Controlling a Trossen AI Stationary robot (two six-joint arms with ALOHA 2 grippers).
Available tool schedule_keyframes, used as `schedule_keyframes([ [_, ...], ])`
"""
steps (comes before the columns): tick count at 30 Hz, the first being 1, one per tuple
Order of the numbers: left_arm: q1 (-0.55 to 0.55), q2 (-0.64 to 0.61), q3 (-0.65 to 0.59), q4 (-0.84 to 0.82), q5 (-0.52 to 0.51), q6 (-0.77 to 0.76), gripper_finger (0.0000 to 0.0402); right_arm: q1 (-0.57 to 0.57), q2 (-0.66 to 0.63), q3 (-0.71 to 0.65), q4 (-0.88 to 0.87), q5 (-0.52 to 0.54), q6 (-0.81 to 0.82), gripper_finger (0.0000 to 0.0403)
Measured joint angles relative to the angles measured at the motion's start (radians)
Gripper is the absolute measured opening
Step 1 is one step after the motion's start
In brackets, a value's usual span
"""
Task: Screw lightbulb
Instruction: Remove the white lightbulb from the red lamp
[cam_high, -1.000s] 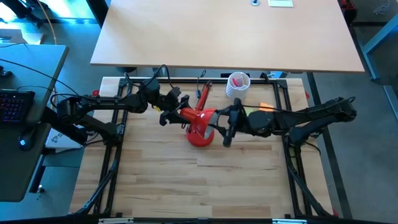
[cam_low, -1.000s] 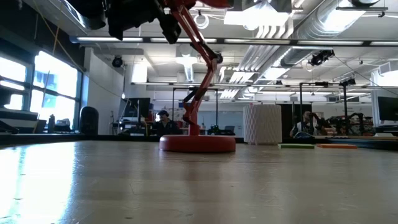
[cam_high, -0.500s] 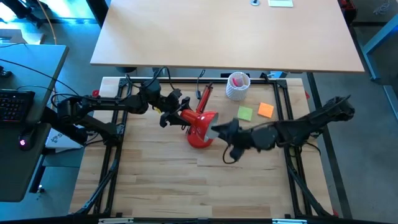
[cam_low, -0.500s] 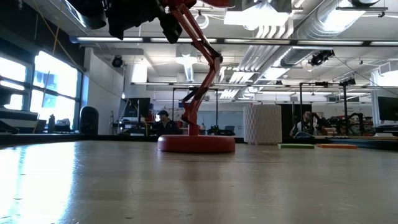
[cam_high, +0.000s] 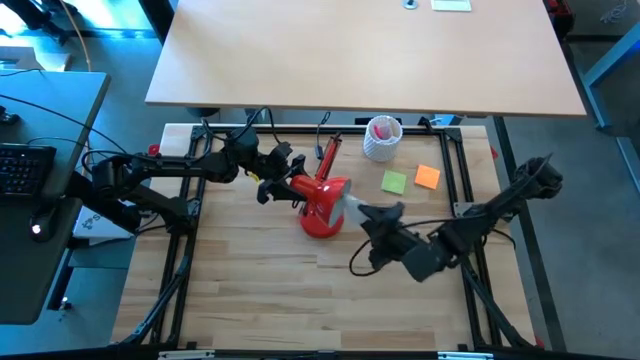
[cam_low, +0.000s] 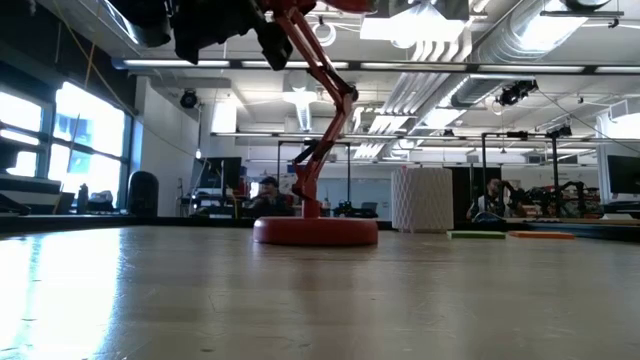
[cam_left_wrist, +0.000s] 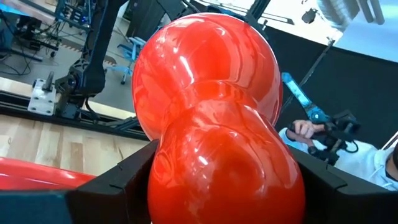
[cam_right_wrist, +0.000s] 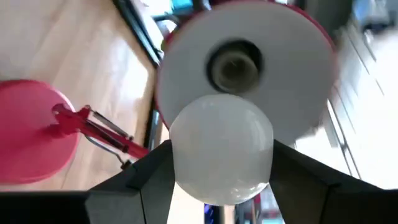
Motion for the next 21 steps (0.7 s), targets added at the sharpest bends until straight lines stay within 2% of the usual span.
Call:
schedule_keyframes([
  [3, 0.016, 0.000, 0.001, 0.005, 0.043, 0.029, 0.0251, 0.056, -0.003, 0.000, 0.000, 0.082, 0.091, 0.0222],
  [8, 0.073, 0.000, 0.001, 0.006, 0.227, 0.146, 0.0251, 0.135, -0.003, 0.000, 0.000, 0.121, 0.235, 0.0222],
  [10, 0.105, 0.000, 0.001, 0.004, 0.266, 0.194, 0.0251, 0.158, -0.003, 0.000, 0.000, 0.136, 0.293, 0.0222],
  [15, 0.204, 0.001, 0.035, -0.056, 0.281, 0.246, 0.0251, 0.188, -0.003, 0.000, -0.002, 0.137, 0.381, 0.0222],
  [18, 0.235, 0.002, 0.092, -0.193, 0.262, 0.323, 0.0251, 0.192, -0.003, 0.000, -0.002, 0.139, 0.403, 0.0222],
  [21, 0.243, 0.007, 0.164, -0.396, 0.242, 0.454, 0.0251, 0.190, -0.003, 0.000, -0.002, 0.140, 0.420, 0.0222],
])
